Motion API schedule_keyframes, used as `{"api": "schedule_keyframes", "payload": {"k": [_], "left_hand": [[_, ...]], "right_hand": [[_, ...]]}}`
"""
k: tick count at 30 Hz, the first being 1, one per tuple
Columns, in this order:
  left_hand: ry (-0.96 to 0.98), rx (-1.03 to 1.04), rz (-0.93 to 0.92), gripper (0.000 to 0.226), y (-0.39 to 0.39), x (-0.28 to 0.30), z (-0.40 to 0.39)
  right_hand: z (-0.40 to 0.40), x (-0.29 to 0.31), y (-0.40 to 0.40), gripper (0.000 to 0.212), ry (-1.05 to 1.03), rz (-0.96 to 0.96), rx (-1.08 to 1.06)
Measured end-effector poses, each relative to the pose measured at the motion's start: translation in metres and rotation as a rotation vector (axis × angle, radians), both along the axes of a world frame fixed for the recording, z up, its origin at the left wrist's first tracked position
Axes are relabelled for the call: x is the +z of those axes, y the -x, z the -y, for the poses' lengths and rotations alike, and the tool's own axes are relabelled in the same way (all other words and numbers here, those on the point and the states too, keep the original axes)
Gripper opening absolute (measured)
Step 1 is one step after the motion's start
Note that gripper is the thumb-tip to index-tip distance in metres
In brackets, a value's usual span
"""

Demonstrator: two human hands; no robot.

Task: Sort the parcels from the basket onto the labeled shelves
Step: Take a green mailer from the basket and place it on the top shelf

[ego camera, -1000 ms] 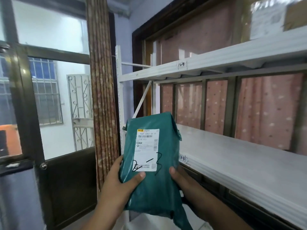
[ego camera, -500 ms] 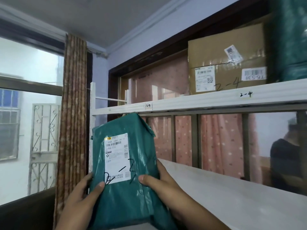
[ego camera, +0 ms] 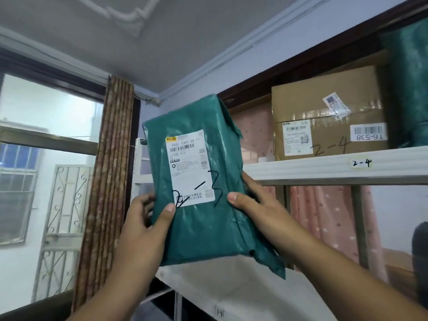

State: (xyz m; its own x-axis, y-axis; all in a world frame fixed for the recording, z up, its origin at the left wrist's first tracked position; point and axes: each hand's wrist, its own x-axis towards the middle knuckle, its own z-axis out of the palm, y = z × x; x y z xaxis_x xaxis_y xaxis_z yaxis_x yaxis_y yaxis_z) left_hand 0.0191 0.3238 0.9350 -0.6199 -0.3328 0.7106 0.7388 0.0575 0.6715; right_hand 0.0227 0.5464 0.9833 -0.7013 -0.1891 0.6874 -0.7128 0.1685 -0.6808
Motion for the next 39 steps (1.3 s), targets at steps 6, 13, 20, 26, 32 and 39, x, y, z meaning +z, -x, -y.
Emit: {"api": "schedule_keyframes", "payload": {"k": [6, 13, 20, 26, 32, 39], "left_hand": [[-0.006, -0.039, -0.093, 0.025, 0.057, 0.102, -0.005], [0.094, -0.217, -0.097, 0.048, 0.165, 0.188, 0.000], [0.232, -0.274, -0.067, 0.068, 0.279, 0.223, -0.003], [0.306, -0.307, -0.047, 0.065, 0.366, 0.236, -0.016], [0.452, -0.290, 0.057, 0.071, 0.422, 0.218, -0.028], [0.693, -0.228, 0.131, 0.089, 0.423, 0.218, -0.024]], "right_hand": [[0.014, 0.093, 0.029, 0.038, 0.027, -0.179, -0.112], [0.031, 0.167, 0.100, 0.034, 0.000, -0.292, -0.414], [0.049, 0.211, 0.175, 0.029, -0.216, -0.268, -0.923], [0.050, 0.230, 0.252, 0.020, -0.330, -0.106, -1.151], [0.047, 0.208, 0.300, 0.016, -0.462, 0.136, -1.175], [0.040, 0.189, 0.310, 0.024, -0.458, 0.203, -1.155]]}}
